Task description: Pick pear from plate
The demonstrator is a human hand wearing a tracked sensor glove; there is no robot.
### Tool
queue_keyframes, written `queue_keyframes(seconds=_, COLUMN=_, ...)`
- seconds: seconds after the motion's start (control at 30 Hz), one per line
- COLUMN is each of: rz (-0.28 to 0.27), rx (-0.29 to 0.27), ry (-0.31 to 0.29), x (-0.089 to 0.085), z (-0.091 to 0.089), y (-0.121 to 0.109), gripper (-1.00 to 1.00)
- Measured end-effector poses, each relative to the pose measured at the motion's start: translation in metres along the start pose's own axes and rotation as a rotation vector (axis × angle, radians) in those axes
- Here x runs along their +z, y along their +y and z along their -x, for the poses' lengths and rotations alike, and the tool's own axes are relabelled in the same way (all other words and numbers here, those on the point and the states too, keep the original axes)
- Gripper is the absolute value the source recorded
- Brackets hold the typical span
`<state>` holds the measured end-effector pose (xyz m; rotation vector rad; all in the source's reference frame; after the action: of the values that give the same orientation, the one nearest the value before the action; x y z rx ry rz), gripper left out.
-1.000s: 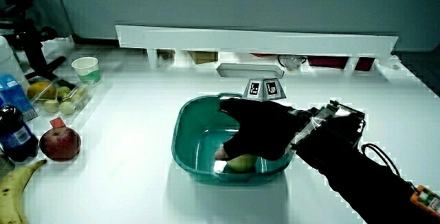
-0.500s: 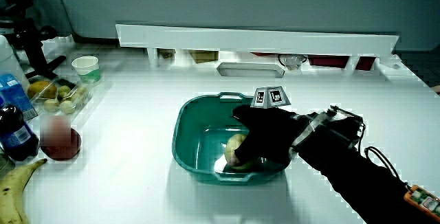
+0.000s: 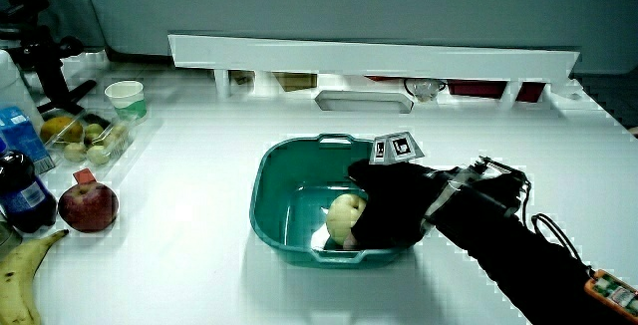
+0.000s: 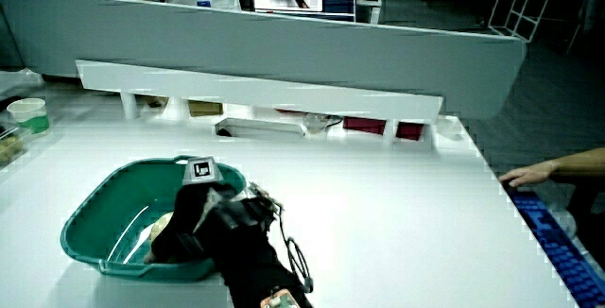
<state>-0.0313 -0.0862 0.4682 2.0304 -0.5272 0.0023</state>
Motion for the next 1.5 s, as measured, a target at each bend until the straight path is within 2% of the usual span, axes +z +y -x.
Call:
queue_keyframes(seconds=0.03, rz=0.004, rx=0.003, ry=0.001, x=-0.001, z=0.0, y=0.001, gripper=0.0)
queue_keyframes(seconds=0.07, rz=0.009, rx=-0.017, ry=-0.009, x=-0.001, z=-0.001, y=0.002, gripper=0.0)
queue_keyframes(seconds=0.2, rz=0.005, rx=-0.004, ry=-0.004, x=-0.001, z=-0.001, y=0.002, gripper=0.0)
queue_keyframes(seconds=0.3, rz=-0.023, rx=0.019, ry=-0.003, x=0.0, z=-0.001, y=0.0, gripper=0.0)
queue_keyframes(seconds=0.4, rz=-0.076, rx=0.031, ry=-0.004, x=0.002, z=0.0, y=-0.003, gripper=0.12)
queue_keyframes(seconds=0.43, rz=-0.075, rx=0.018, ry=-0.001, x=0.002, z=-0.001, y=-0.001, gripper=0.15)
queue_keyframes(seconds=0.5, rz=-0.056, rx=0.038, ry=0.003, x=0.002, z=0.0, y=-0.001, gripper=0.23)
queue_keyframes(seconds=0.57, rz=-0.085, rx=0.034, ry=0.005, x=0.003, z=0.0, y=-0.002, gripper=0.31)
queue_keyframes(seconds=0.67, rz=-0.091, rx=0.035, ry=0.004, x=0.004, z=0.001, y=-0.003, gripper=0.42)
queue_keyframes(seconds=0.7, rz=-0.079, rx=0.051, ry=0.012, x=0.004, z=0.001, y=-0.003, gripper=0.46)
queue_keyframes(seconds=0.73, rz=-0.097, rx=0.033, ry=-0.003, x=0.003, z=0.001, y=-0.002, gripper=0.5)
queue_keyframes(seconds=0.77, rz=-0.076, rx=0.044, ry=0.006, x=0.002, z=0.002, y=-0.001, gripper=0.54)
queue_keyframes(seconds=0.8, rz=-0.102, rx=0.043, ry=0.0, x=0.003, z=0.003, y=-0.002, gripper=0.58)
queue_keyframes(seconds=0.83, rz=-0.079, rx=0.047, ry=0.0, x=0.002, z=0.003, y=0.0, gripper=0.62)
queue_keyframes(seconds=0.9, rz=-0.098, rx=0.044, ry=-0.005, x=0.002, z=0.003, y=-0.001, gripper=0.69)
queue_keyframes(seconds=0.93, rz=-0.098, rx=0.062, ry=0.001, x=0.002, z=0.004, y=-0.002, gripper=0.73)
queue_keyframes(seconds=0.97, rz=-0.128, rx=0.066, ry=0.001, x=0.003, z=0.004, y=-0.003, gripper=0.77)
queue_keyframes(seconds=1.07, rz=-0.113, rx=0.061, ry=-0.001, x=0.001, z=0.004, y=-0.001, gripper=0.88)
queue_keyframes(seconds=1.13, rz=-0.155, rx=0.079, ry=-0.004, x=0.003, z=0.006, y=-0.006, gripper=0.96)
queue_keyframes(seconds=1.17, rz=-0.181, rx=0.056, ry=-0.023, x=0.002, z=0.006, y=-0.005, gripper=1.0)
queue_keyframes(seconds=1.2, rz=-0.181, rx=0.078, ry=-0.013, x=0.003, z=0.006, y=-0.008, gripper=1.0)
queue_keyframes(seconds=1.3, rz=-0.214, rx=0.058, ry=-0.023, x=0.003, z=0.006, y=-0.008, gripper=1.0)
queue_keyframes(seconds=1.4, rz=-0.224, rx=0.086, ry=-0.021, x=0.004, z=0.008, y=-0.01, gripper=1.0)
queue_keyframes(seconds=1.43, rz=-0.214, rx=0.079, ry=-0.024, x=0.003, z=0.009, y=-0.008, gripper=1.0)
queue_keyframes(seconds=1.47, rz=-0.226, rx=0.087, ry=-0.027, x=0.004, z=0.01, y=-0.01, gripper=1.0)
queue_keyframes(seconds=1.5, rz=-0.234, rx=0.07, ry=-0.04, x=0.004, z=0.01, y=-0.009, gripper=1.0)
